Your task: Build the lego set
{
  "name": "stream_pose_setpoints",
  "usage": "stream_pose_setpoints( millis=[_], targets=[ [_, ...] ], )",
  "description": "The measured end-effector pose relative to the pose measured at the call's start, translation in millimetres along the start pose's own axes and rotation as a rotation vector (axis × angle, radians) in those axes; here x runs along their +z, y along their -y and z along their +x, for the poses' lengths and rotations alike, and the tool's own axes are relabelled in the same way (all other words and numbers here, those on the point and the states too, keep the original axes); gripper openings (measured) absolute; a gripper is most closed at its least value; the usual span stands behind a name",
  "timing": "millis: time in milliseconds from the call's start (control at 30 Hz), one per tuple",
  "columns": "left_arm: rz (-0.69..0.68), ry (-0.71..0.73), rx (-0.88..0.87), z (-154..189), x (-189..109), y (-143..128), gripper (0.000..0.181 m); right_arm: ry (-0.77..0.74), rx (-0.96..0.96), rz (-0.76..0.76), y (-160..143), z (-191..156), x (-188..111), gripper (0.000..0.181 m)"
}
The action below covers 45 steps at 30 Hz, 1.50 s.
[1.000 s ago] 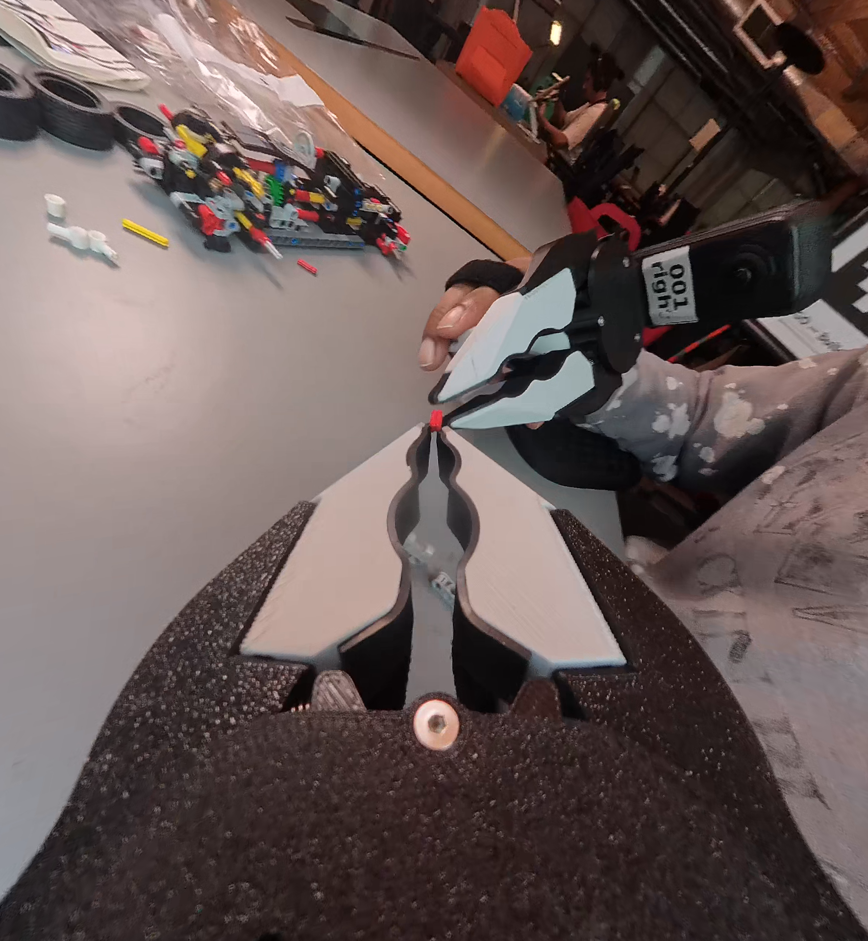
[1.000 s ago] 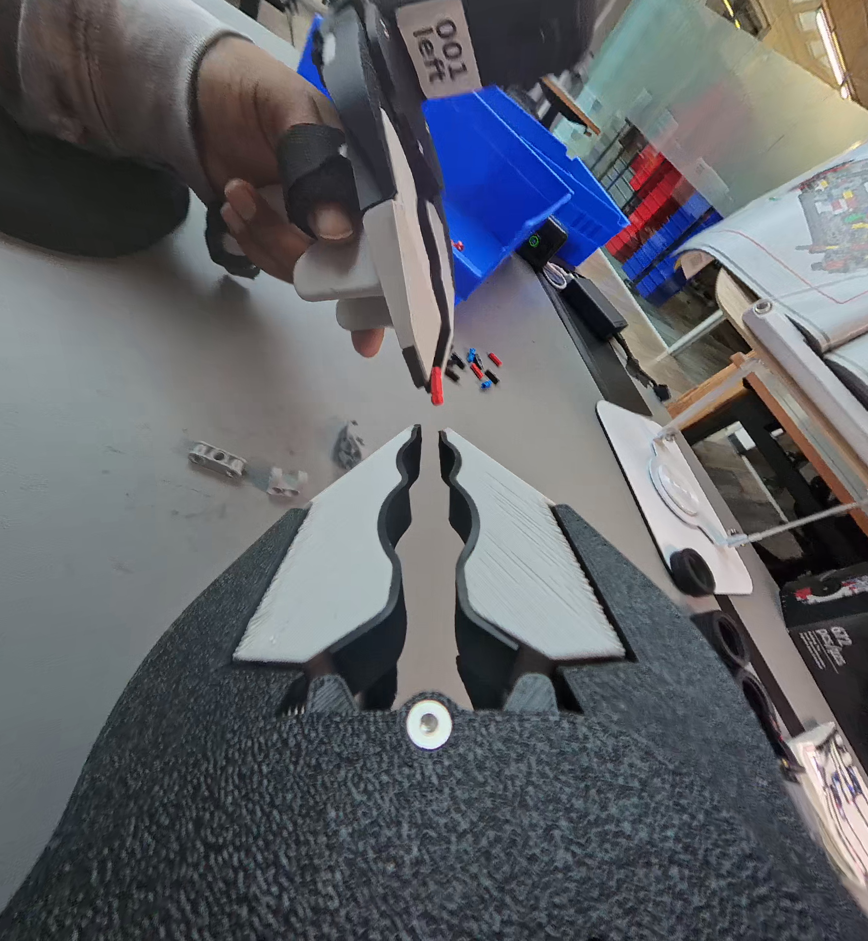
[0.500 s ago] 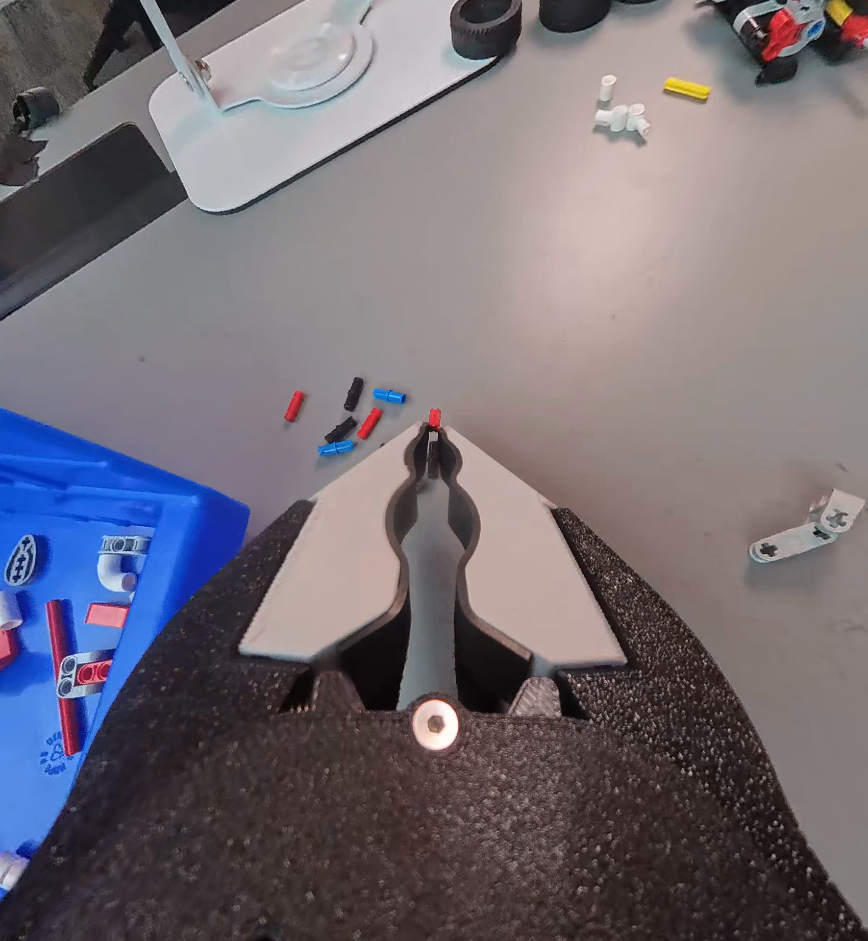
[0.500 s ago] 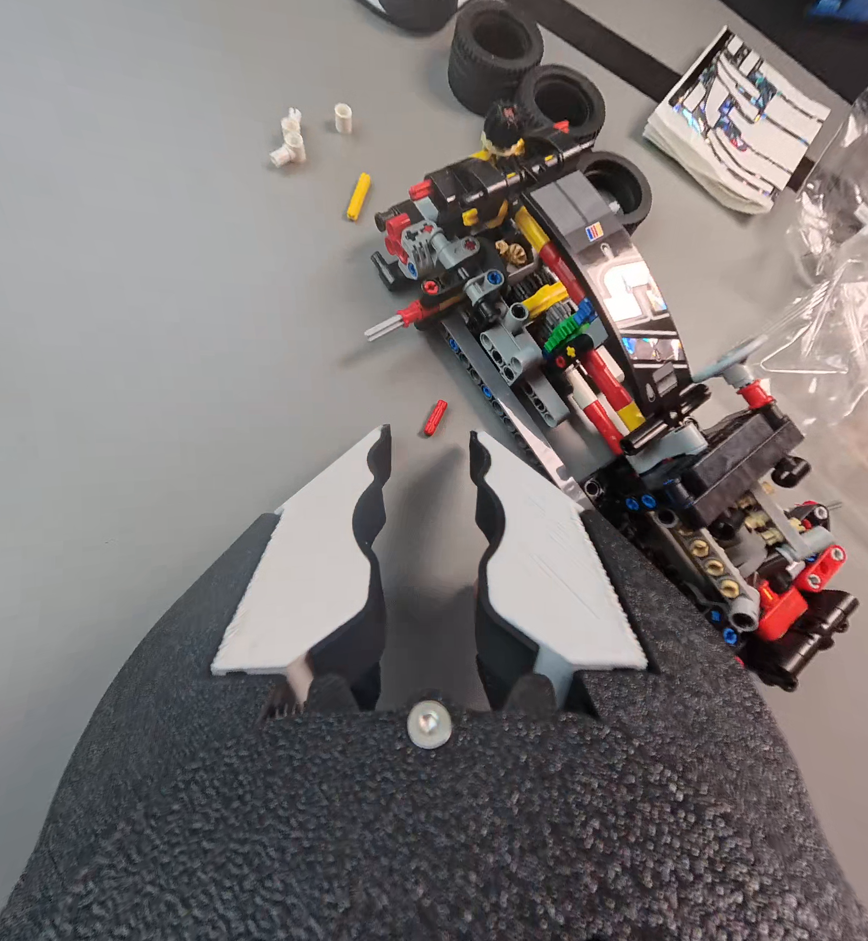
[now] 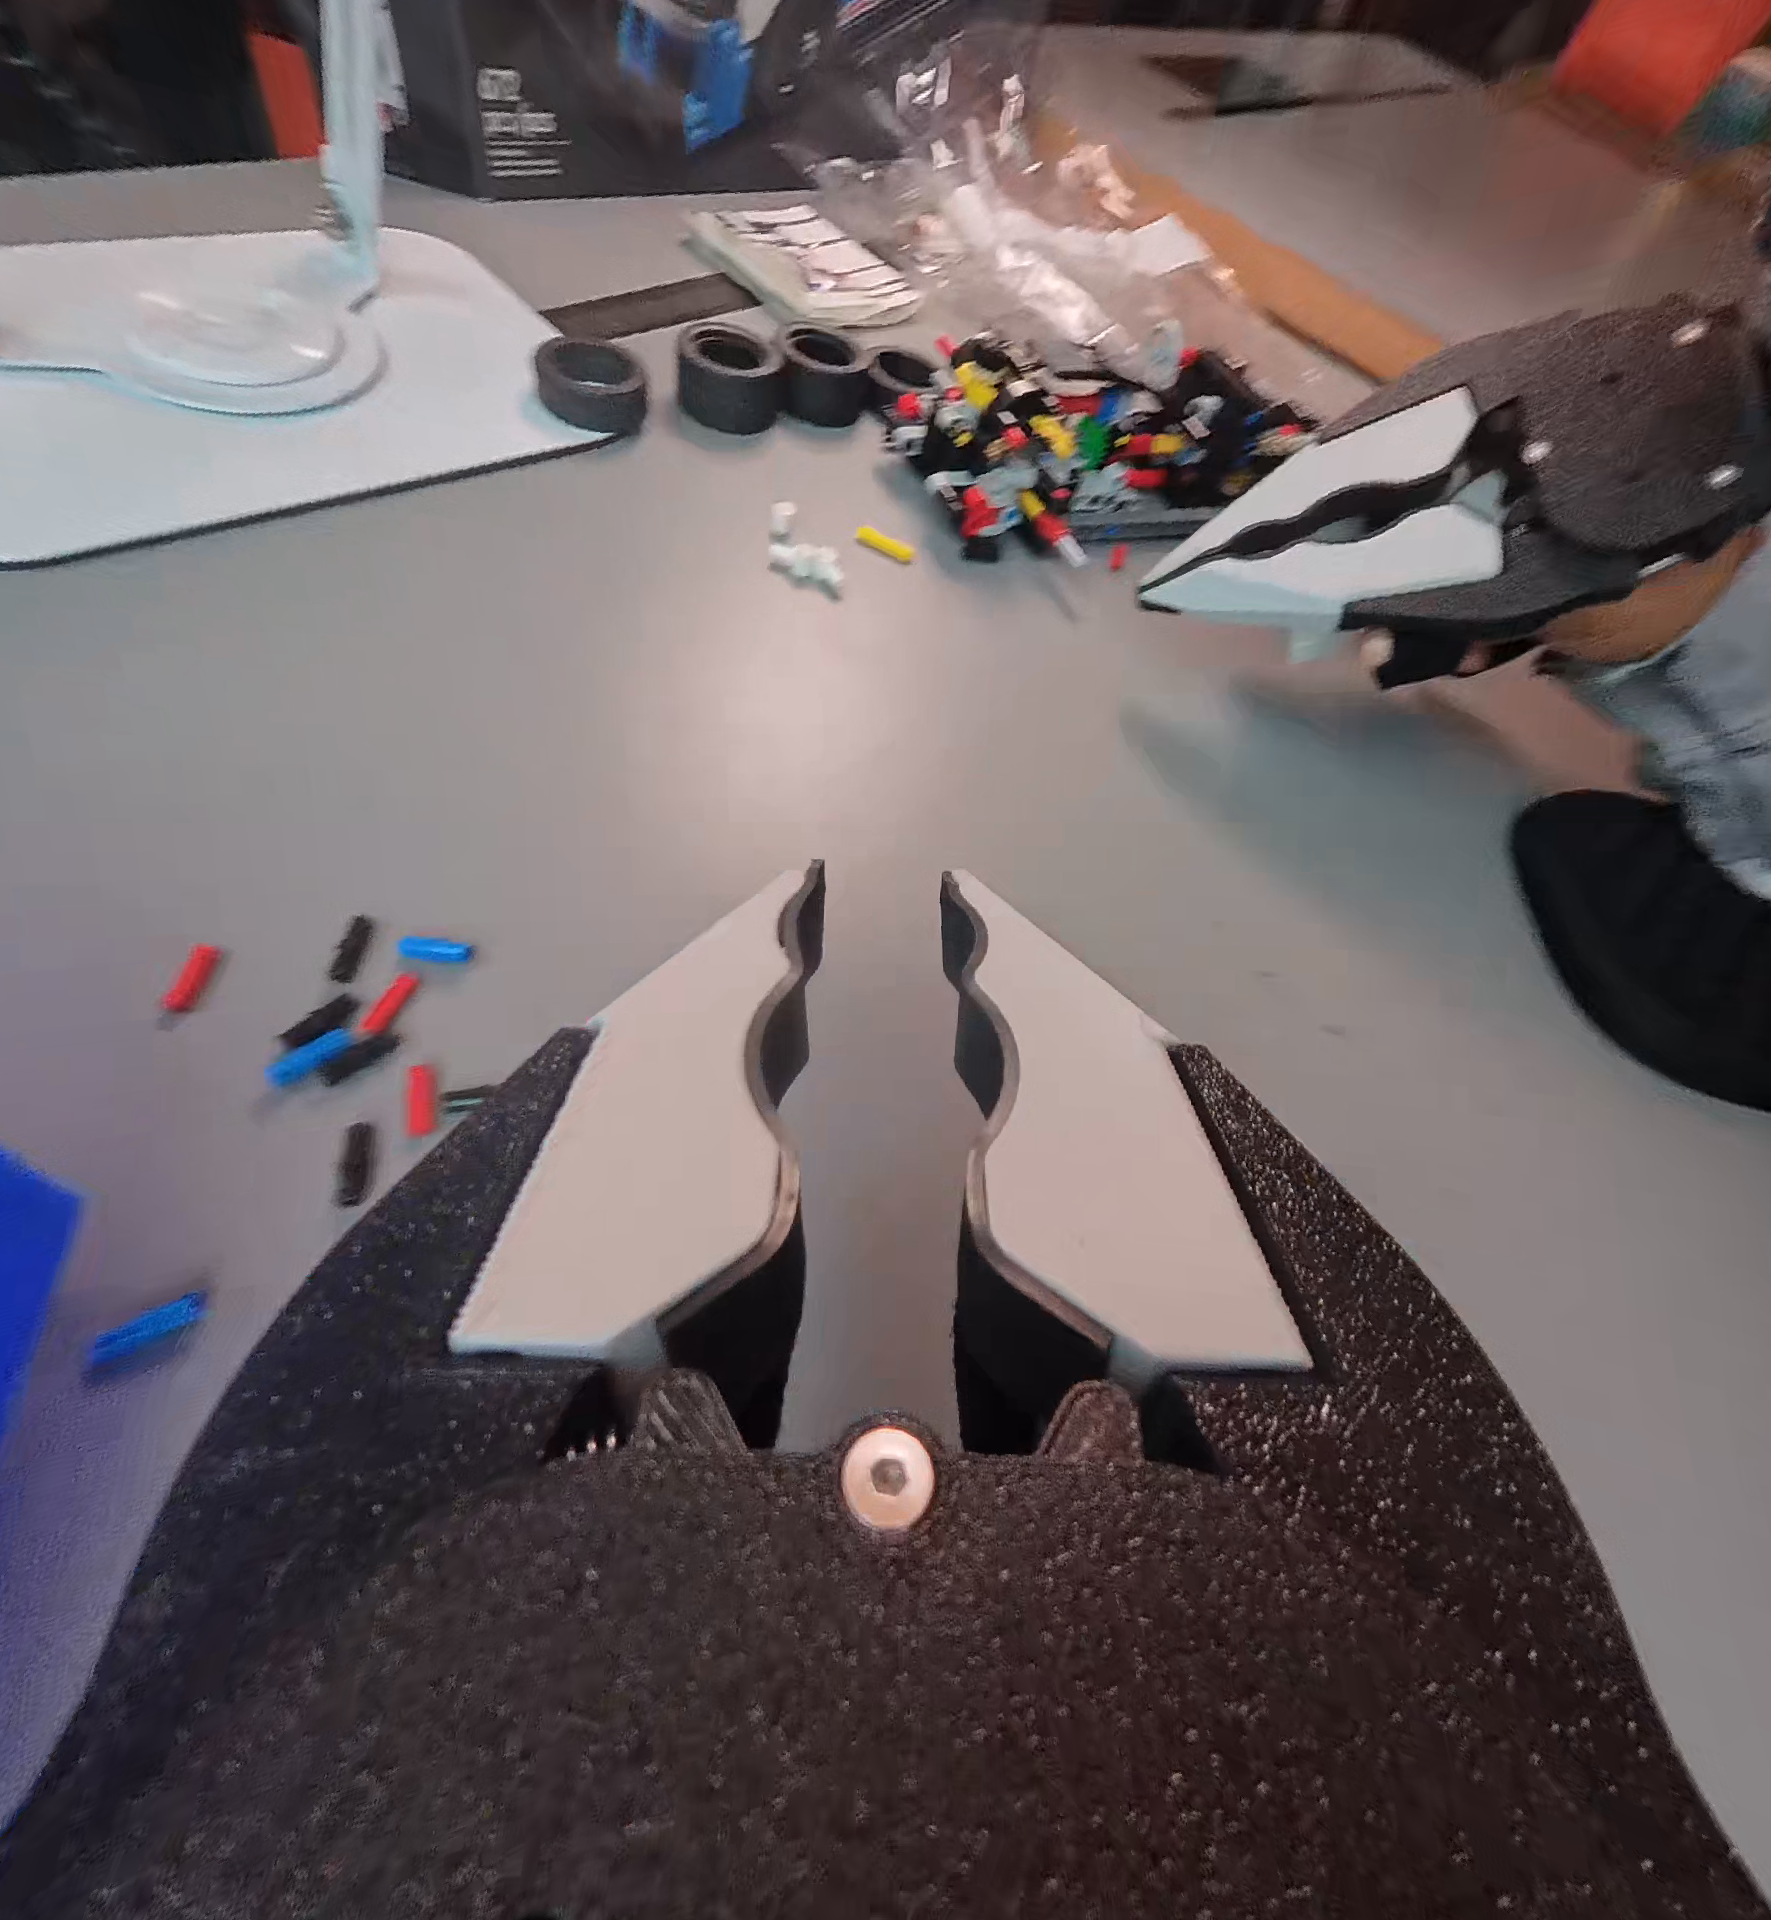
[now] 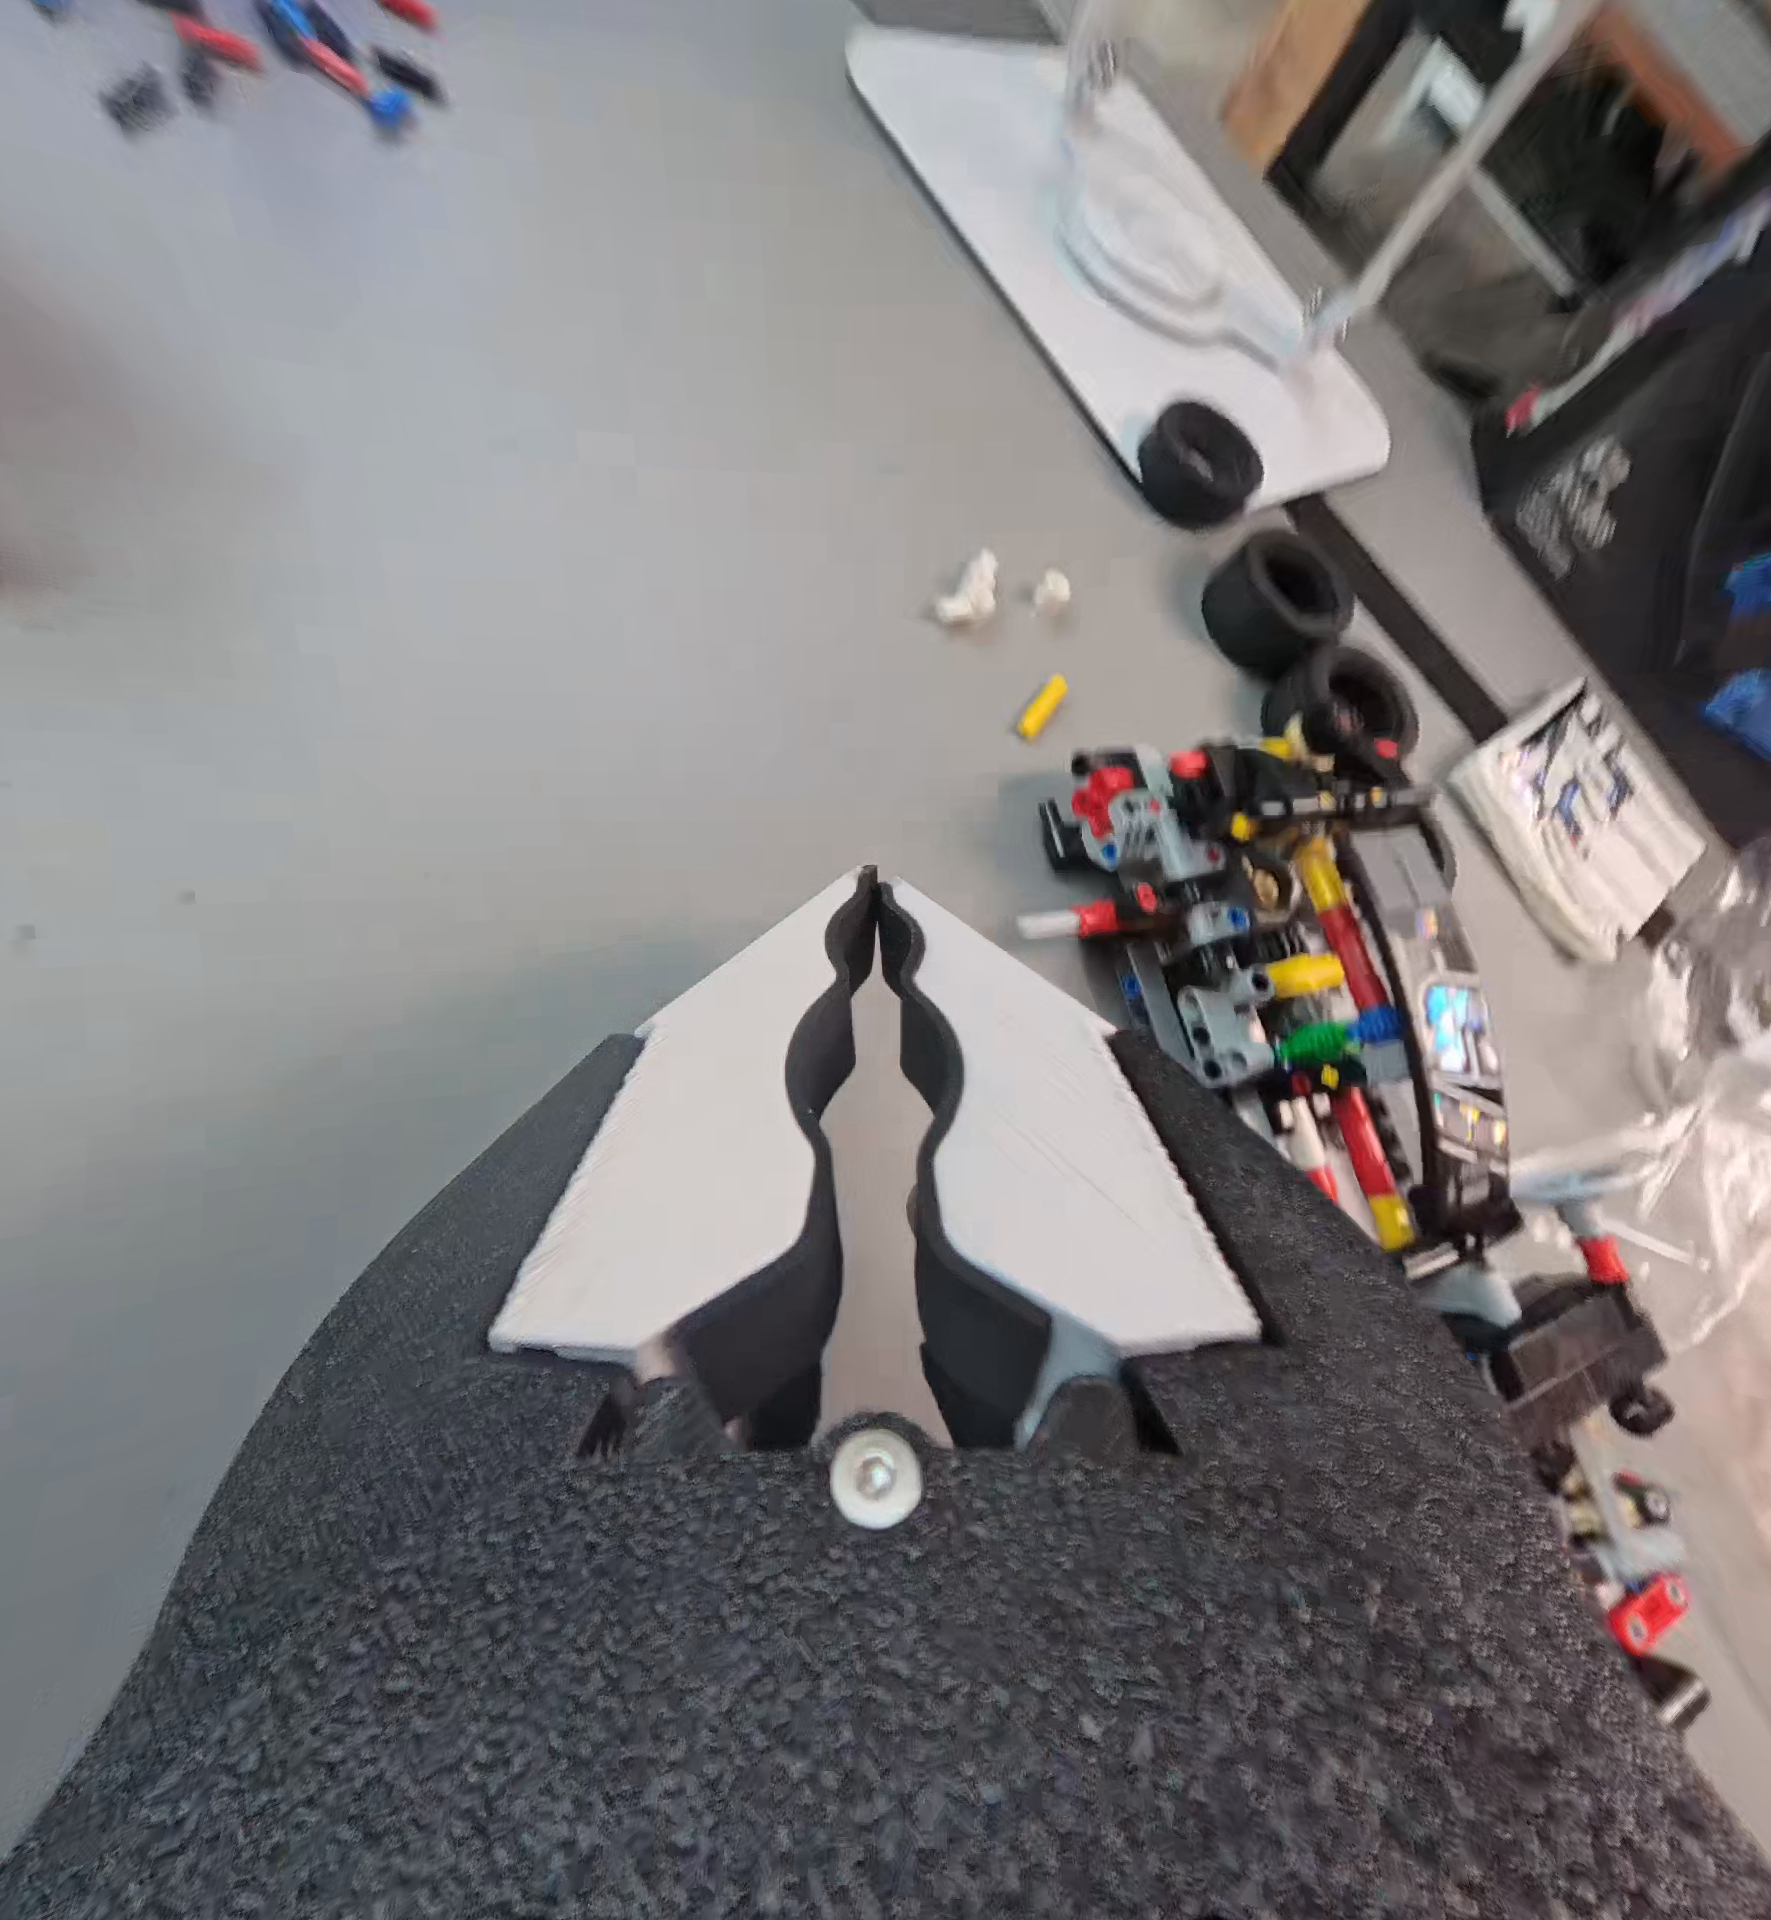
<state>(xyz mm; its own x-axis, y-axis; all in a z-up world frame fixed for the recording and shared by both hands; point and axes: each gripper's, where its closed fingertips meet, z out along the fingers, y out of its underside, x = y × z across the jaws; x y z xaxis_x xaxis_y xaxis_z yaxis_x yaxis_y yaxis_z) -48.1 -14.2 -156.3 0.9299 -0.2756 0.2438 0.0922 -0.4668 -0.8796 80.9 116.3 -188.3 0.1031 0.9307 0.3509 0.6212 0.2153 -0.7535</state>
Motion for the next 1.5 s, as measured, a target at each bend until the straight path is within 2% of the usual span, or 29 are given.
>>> stream_pose_setpoints(
  millis=[67, 133, 233, 300, 433, 700, 900, 1000, 1067, 1133, 1200, 1300, 1433, 1500],
  targets=[
    [0.001, -0.108, -0.060, 19, 4, -1, 0.021, -0.010, -0.066, 0.057, 21, -13, -4, 0.000],
    [-0.029, -0.118, -0.052, 23, 7, -7, 0.021, -0.081, -0.075, 0.033, 23, -4, -6, 0.000],
    [-0.039, -0.079, 0.009, 22, 7, -9, 0.020, -0.154, 0.086, -0.058, -7, 30, -11, 0.002],
    [-0.032, -0.061, 0.033, 20, 5, -7, 0.020, -0.135, 0.228, -0.111, -29, 43, -14, 0.021],
    [-0.010, -0.041, 0.037, 15, 2, -2, 0.020, -0.107, 0.331, -0.197, -58, 50, -13, 0.034],
    [0.022, -0.009, 0.030, 6, -5, 4, 0.021, -0.106, 0.430, -0.257, -63, 56, 3, 0.027],
    [-0.002, -0.005, 0.055, 6, -2, -1, 0.021, -0.050, 0.441, -0.287, -62, 56, 9, 0.017],
    [-0.010, 0.000, 0.070, 6, -1, -3, 0.021, -0.056, 0.384, -0.275, -61, 56, 9, 0.012],
    [-0.007, -0.016, 0.063, 9, -1, -3, 0.021, -0.018, 0.301, -0.201, -50, 46, 9, 0.012],
    [0.006, -0.075, 0.014, 18, -1, -1, 0.021, 0.008, 0.219, -0.056, -23, 33, 3, 0.012],
    [0.027, -0.177, -0.072, 33, -1, 3, 0.022, 0.039, 0.057, 0.129, 15, 10, -9, 0.013],
    [0.046, -0.347, -0.238, 55, 0, 8, 0.025, 0.102, -0.161, 0.386, 72, -43, -31, 0.013],
    [0.061, -0.577, -0.458, 78, -5, 15, 0.028, 0.132, -0.386, 0.484, 104, -102, -37, 0.012],
    [0.034, -0.634, -0.522, 83, -6, 12, 0.028, 0.134, -0.445, 0.518, 113, -118, -39, 0.013]
  ],
)
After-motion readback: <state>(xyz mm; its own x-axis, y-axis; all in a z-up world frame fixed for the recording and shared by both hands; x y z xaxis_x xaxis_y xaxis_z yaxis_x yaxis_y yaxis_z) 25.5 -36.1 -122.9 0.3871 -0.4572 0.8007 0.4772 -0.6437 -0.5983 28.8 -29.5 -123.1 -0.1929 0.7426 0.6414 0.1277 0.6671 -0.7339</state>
